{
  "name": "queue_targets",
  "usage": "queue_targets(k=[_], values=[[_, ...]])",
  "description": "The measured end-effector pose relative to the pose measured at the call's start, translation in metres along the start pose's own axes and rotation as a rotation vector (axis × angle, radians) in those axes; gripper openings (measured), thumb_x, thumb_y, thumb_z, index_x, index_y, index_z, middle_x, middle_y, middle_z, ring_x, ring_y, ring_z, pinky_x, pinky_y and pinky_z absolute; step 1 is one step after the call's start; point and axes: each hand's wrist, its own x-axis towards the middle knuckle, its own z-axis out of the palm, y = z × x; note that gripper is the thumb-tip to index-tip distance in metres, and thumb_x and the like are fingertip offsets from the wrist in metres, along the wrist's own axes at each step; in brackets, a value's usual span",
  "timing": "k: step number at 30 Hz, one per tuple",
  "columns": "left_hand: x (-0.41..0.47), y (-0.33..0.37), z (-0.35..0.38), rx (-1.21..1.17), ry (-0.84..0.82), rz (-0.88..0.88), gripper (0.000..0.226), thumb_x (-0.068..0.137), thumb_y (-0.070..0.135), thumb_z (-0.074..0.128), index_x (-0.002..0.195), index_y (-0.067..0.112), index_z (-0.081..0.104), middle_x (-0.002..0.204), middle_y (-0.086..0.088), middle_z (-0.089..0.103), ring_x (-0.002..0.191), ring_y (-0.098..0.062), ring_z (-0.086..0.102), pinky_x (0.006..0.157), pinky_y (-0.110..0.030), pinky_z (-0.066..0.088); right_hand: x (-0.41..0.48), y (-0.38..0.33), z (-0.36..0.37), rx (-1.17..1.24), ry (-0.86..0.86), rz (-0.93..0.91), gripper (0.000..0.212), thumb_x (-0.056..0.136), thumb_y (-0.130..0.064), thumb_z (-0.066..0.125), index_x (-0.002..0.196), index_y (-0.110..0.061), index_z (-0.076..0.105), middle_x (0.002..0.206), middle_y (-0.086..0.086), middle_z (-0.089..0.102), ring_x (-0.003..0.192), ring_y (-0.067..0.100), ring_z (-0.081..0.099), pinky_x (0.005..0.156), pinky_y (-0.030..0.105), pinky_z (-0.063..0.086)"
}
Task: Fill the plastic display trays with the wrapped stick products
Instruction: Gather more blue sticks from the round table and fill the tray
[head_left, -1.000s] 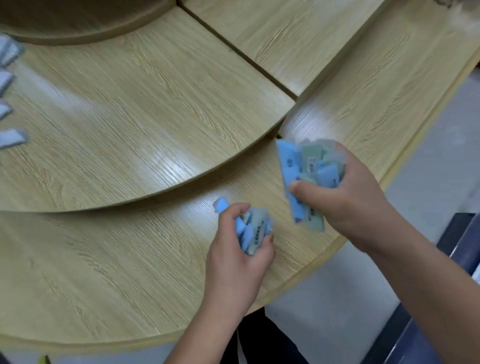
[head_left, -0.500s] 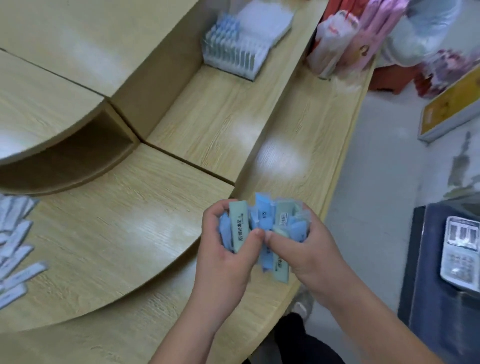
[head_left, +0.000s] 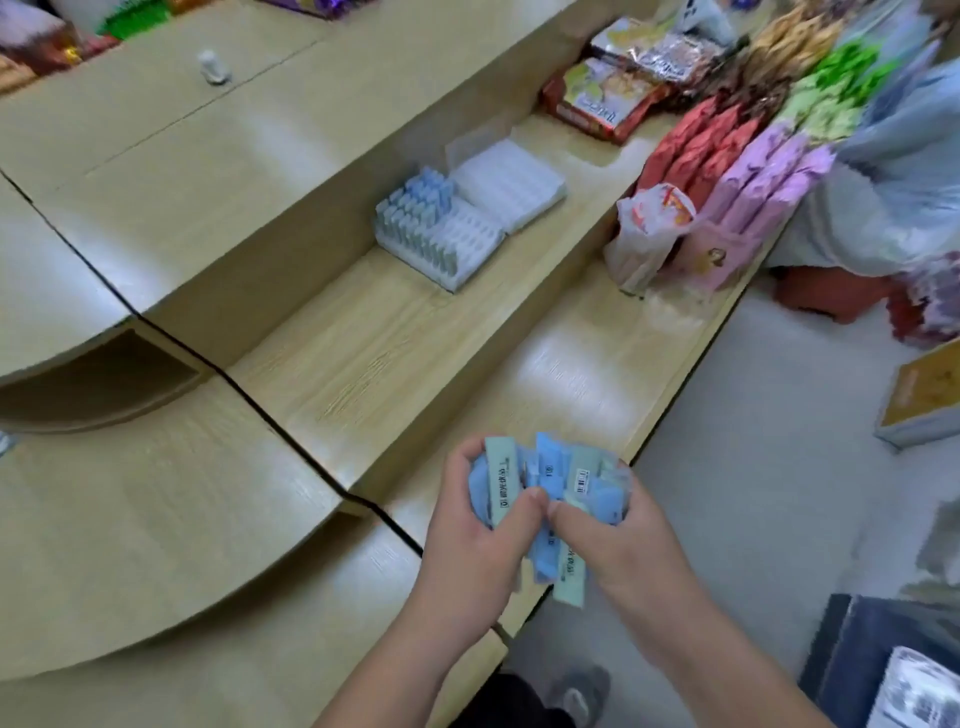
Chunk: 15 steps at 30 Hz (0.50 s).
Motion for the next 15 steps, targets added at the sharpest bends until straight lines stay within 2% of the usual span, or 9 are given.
queue_targets(k=[2,5,7,11,15], values=[[0.013,0.006,0.013,-0.025,0.032,-0.011,0.032,0.09,0.023,0.066,0.112,0.04,0.051,0.09,0.013,0.069,0.081,-0.009,0.072,0.063,-0.021,0.056,0.018,-0.015,-0.013,-0.052,-0.065,0.021,0.037,0.079,-0.015,0.077,0.111,-0.026,0.063,0.102,0.007,0.075,0.092,0.027,0.074,0.073,0.048,0.061],[0.041,0.015,0.02,-0.031,0.109,-0.009,0.033,0.092,0.019,0.066,0.115,0.037,0.051,0.092,0.013,0.069,0.084,-0.009,0.071,0.064,-0.018,0.054,0.054,-0.038,-0.017,-0.108,-0.145,0.054,0.042,0.076,-0.022,0.076,0.115,-0.026,0.062,0.106,0.008,0.074,0.096,0.029,0.073,0.079,0.055,0.059],[0.066,0.017,0.022,-0.053,0.179,-0.016,0.035,0.093,0.015,0.065,0.113,0.04,0.051,0.092,0.013,0.069,0.083,-0.008,0.071,0.063,-0.016,0.054,0.085,-0.049,-0.016,-0.143,-0.202,0.076,0.041,0.076,-0.022,0.076,0.114,-0.026,0.063,0.105,0.008,0.074,0.095,0.03,0.073,0.076,0.052,0.06],[0.128,0.015,0.022,-0.1,0.279,-0.041,0.04,0.093,0.01,0.065,0.109,0.044,0.051,0.09,0.012,0.069,0.079,-0.007,0.071,0.06,-0.017,0.053,0.158,-0.07,-0.008,-0.262,-0.272,0.106,0.034,0.072,-0.023,0.077,0.102,-0.036,0.066,0.097,0.003,0.076,0.087,0.024,0.075,0.065,0.037,0.06],[0.183,0.008,0.019,-0.111,0.398,-0.082,0.043,0.093,0.009,0.066,0.106,0.047,0.051,0.09,0.011,0.07,0.079,-0.01,0.071,0.062,-0.017,0.054,0.224,-0.08,0.003,-0.354,-0.29,0.179,0.043,0.07,-0.022,0.081,0.109,-0.024,0.063,0.094,0.003,0.077,0.085,0.023,0.075,0.068,0.039,0.061]])
